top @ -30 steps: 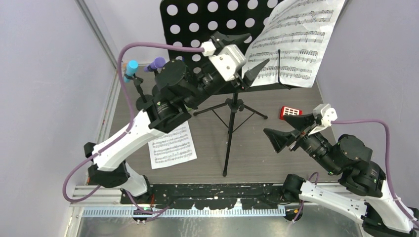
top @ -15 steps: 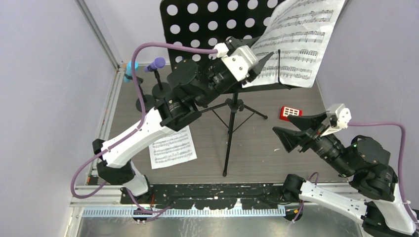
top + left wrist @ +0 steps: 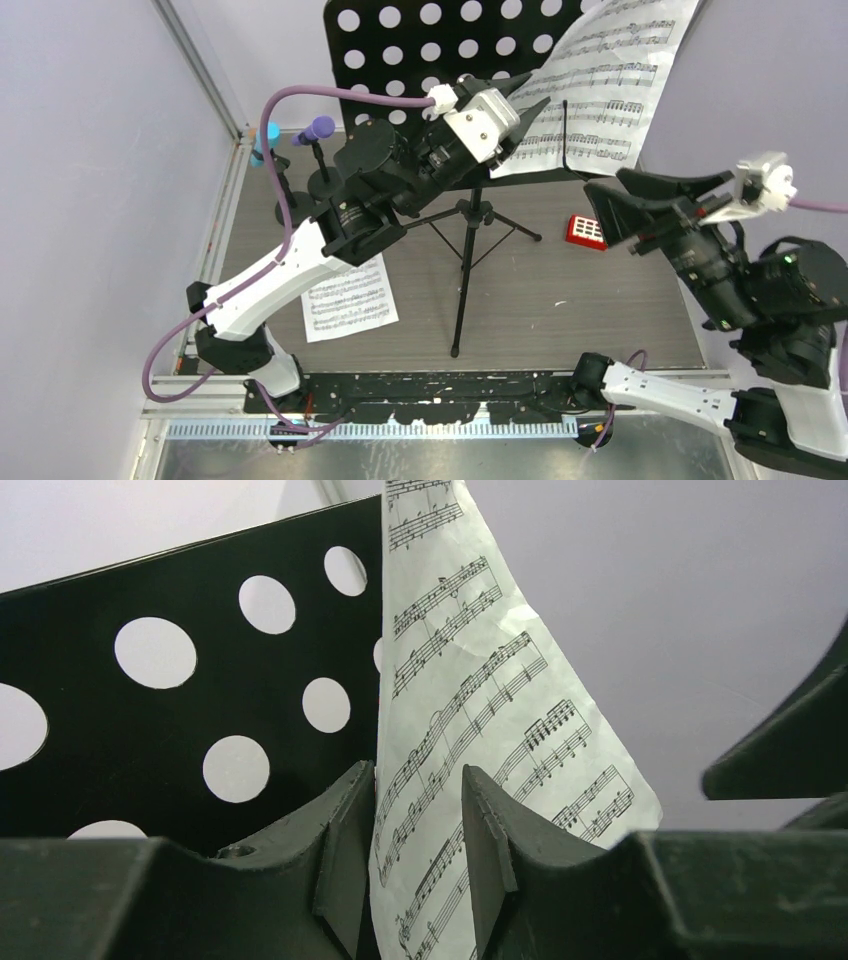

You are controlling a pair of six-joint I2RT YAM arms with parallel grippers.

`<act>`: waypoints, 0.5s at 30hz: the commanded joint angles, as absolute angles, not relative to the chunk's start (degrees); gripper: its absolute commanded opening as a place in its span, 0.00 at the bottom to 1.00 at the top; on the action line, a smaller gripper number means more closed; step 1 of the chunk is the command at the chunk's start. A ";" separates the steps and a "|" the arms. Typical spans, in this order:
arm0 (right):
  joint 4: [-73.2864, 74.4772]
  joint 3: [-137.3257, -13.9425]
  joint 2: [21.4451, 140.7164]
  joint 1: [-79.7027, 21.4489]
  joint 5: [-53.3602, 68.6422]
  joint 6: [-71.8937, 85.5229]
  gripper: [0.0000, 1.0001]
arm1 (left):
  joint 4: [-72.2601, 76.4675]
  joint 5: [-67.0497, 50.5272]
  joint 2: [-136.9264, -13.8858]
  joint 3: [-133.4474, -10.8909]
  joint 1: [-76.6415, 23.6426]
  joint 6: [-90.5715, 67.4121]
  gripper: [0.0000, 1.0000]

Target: Pack up the instrument practice props

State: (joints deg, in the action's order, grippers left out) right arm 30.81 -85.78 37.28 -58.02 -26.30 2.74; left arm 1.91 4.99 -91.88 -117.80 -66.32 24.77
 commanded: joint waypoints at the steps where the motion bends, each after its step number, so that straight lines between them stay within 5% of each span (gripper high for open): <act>1: 29.74 -88.96 44.74 -58.24 -32.65 0.31 0.65 | 3.74 5.93 -91.68 -119.36 -66.70 25.41 0.39; 15: 23.60 -88.75 50.29 -58.25 -44.60 0.31 0.59 | 3.25 6.30 -92.24 -119.22 -67.02 25.69 0.39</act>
State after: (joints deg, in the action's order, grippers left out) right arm 28.34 -88.12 50.06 -58.02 -39.38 1.06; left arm 1.83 5.41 -92.47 -117.80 -66.63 24.80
